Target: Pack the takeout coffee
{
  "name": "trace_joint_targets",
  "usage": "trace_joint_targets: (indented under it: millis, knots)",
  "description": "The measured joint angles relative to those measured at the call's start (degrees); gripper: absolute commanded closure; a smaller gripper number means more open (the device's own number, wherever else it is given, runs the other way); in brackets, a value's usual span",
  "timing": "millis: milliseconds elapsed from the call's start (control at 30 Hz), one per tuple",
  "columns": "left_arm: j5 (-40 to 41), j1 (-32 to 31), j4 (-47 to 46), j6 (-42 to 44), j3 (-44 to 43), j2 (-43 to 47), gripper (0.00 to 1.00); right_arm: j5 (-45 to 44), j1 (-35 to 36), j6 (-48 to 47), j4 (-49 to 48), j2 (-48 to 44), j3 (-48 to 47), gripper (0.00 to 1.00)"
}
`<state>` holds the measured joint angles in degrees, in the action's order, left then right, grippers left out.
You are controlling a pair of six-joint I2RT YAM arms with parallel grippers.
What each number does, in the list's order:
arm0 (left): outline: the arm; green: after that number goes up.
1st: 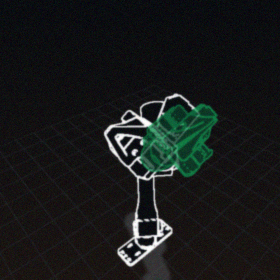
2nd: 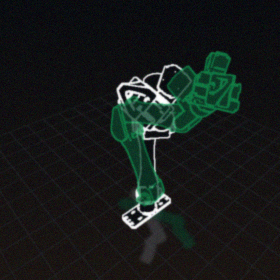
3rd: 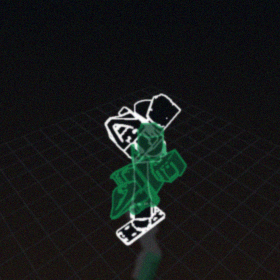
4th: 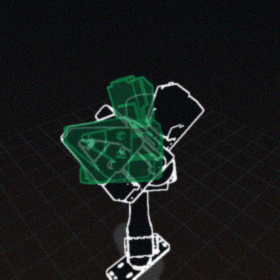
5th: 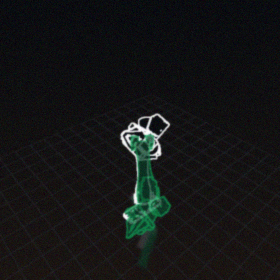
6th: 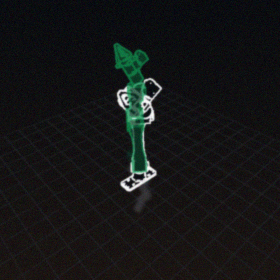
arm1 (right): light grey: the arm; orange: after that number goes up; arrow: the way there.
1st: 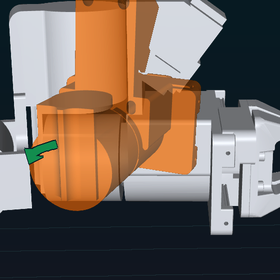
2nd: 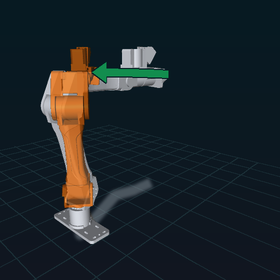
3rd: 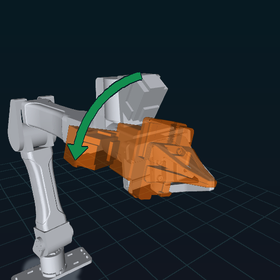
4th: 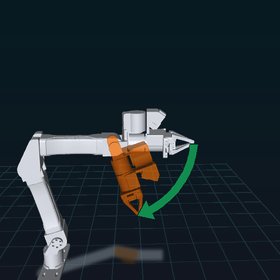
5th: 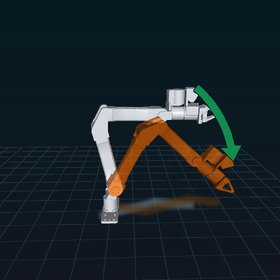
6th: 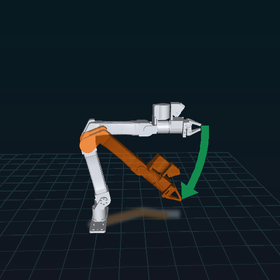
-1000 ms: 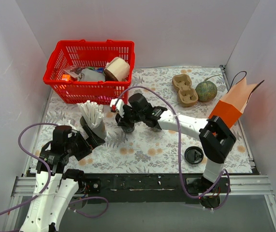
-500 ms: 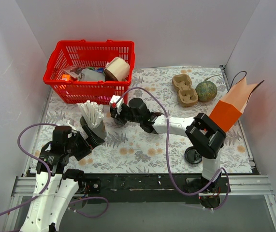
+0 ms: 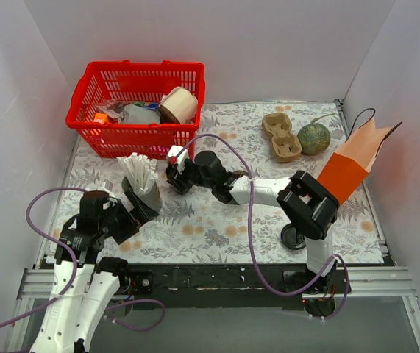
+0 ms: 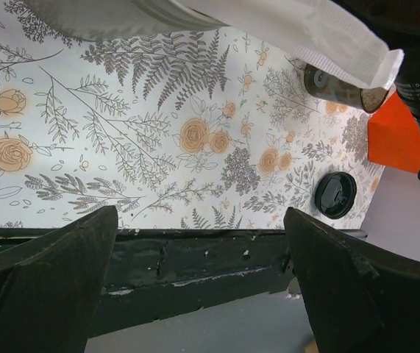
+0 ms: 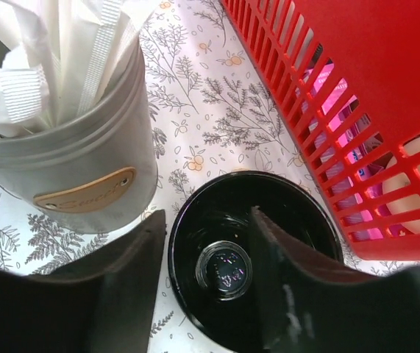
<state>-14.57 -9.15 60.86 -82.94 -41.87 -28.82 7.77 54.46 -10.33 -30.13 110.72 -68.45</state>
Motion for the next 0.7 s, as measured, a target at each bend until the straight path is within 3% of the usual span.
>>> trace_joint_targets:
  millis: [200, 300, 333, 400, 700]
  knots:
    - [0.50, 0.00, 0.07, 0.02, -1.38, 0.00, 0.02, -1.53, 0.00, 0.61, 1.90, -2.64, 0.02, 0.21]
    - [0.59, 0.00, 0.13, 0.07, -2.32, -0.20, 0.02, -2.73, 0.00, 1.99, 4.70, -6.99, 0.04, 0.18]
    - [0.57, 0.00, 0.11, 0.07, -2.80, -0.37, 0.02, -3.41, 0.00, 2.89, 5.38, -8.90, 0.13, 0.11]
    - [0.17, 0.00, -0.02, 0.07, -3.74, -0.79, 0.02, -5.92, 0.02, 4.96, 7.23, -13.62, 1.07, 0.06]
    - [-5.92, 0.00, -7.65, -1.16, -5.20, -3.43, 0.02, -26.03, -1.20, 19.74, 22.75, -38.84, 11.56, 0.04]
